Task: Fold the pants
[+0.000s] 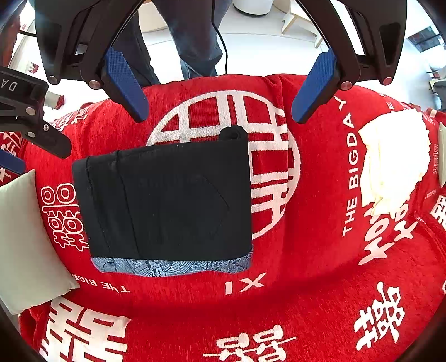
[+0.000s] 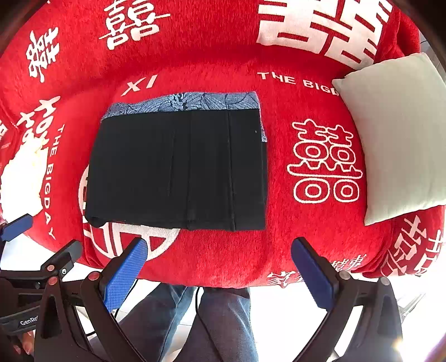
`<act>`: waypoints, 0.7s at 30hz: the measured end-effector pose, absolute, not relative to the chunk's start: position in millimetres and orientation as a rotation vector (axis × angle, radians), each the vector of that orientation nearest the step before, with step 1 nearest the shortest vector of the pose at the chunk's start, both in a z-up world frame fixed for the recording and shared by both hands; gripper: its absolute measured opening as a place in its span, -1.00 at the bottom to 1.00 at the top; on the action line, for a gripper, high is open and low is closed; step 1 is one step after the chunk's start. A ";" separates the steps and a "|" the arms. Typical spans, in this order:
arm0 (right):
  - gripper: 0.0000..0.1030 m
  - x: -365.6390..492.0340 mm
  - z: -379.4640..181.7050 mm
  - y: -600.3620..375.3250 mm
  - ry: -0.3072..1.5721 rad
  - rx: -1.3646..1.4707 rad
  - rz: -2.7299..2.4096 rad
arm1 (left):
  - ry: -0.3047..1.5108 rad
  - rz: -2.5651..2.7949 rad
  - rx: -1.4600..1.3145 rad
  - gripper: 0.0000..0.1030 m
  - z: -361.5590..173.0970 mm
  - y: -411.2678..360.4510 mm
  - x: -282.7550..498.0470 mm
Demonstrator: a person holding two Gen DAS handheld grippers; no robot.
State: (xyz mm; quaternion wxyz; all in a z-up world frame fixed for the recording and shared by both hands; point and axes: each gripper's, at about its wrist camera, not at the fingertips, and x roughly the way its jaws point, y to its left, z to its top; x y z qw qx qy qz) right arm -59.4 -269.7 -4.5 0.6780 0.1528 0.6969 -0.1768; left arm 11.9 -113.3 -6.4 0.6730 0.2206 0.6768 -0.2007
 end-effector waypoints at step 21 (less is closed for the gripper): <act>0.99 -55.8 6.9 -268.8 1.551 0.334 -0.406 | 1.502 -0.450 0.476 1.00 -1.5 -110.5 8.6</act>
